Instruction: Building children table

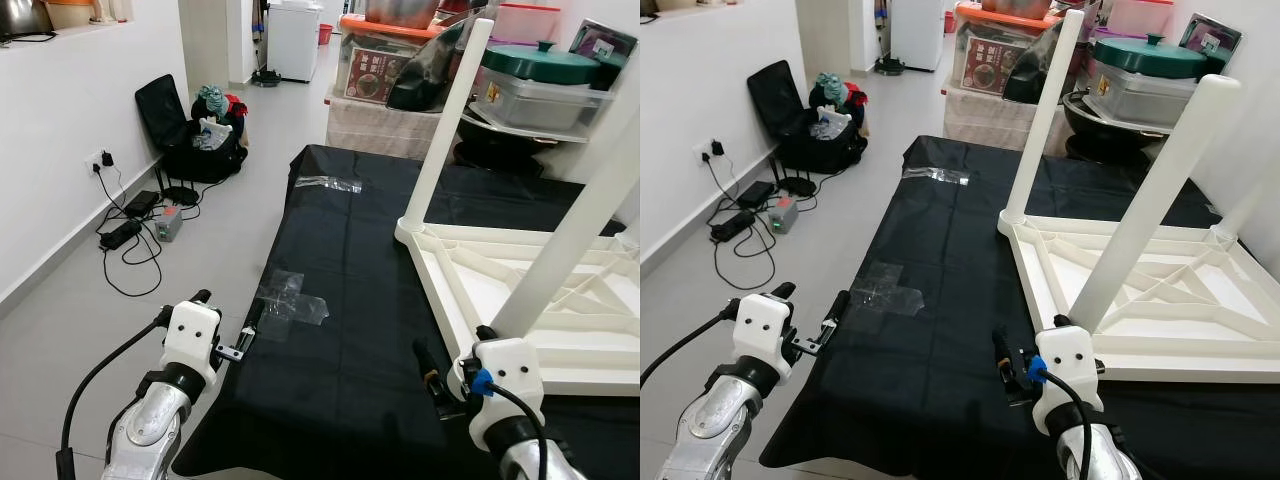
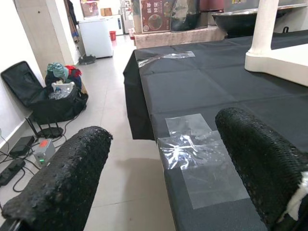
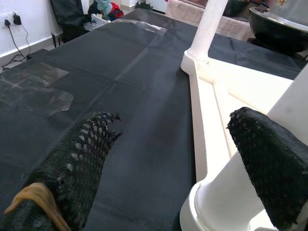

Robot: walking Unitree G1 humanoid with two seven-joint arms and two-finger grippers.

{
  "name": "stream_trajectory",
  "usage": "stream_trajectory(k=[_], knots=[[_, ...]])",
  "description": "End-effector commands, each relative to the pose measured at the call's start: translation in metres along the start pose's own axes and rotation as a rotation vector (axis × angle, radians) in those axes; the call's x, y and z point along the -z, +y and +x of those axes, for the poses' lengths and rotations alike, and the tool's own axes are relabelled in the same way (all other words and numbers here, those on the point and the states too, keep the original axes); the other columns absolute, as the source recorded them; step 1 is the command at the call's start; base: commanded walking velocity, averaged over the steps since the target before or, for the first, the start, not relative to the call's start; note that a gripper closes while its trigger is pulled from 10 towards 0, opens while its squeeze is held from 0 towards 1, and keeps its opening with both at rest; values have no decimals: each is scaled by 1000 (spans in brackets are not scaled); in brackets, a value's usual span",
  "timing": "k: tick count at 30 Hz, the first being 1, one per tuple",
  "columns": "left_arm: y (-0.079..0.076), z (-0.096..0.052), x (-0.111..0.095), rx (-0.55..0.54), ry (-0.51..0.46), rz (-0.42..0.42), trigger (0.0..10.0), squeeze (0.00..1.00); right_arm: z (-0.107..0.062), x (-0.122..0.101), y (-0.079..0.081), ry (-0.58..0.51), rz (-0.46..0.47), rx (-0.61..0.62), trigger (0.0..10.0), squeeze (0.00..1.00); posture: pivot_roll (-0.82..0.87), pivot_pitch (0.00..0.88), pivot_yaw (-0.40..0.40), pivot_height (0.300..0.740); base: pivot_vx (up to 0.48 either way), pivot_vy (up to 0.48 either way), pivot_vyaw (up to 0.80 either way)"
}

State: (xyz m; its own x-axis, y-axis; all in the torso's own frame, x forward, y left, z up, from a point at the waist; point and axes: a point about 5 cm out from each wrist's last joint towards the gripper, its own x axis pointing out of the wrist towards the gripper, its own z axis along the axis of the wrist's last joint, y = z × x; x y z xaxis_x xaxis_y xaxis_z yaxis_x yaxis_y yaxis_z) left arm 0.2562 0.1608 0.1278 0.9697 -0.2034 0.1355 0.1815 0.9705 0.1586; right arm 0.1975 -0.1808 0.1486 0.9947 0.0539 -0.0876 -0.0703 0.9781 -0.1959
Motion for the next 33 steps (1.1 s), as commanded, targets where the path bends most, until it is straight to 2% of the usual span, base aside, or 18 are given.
stream_trajectory(k=[1, 19, 27, 33], knots=[[-3, -1, -2, 12, -14, -9, 10000, 0, 4, 0, -1, -7, 15, -4, 10000, 0, 13, 0, -108, 740, -289, 0, 0], [-4, -1, -3, 13, -16, -20, 10000, 0, 12, -3, -2, -34, 35, 5, 10000, 0, 6, 0, -108, 740, -351, 0, 0], [-4, 0, -3, 10, -11, -13, 10000, 0, 15, -3, -6, -30, 30, 20, 10000, 0, 1, 0, -108, 740, 0, 0, 0], [-3, 1, -2, 7, -6, -3, 10000, 0, 18, -2, -7, -35, 33, 36, 10000, 0, 5, 0, -107, 740, 0, 0, 679]])
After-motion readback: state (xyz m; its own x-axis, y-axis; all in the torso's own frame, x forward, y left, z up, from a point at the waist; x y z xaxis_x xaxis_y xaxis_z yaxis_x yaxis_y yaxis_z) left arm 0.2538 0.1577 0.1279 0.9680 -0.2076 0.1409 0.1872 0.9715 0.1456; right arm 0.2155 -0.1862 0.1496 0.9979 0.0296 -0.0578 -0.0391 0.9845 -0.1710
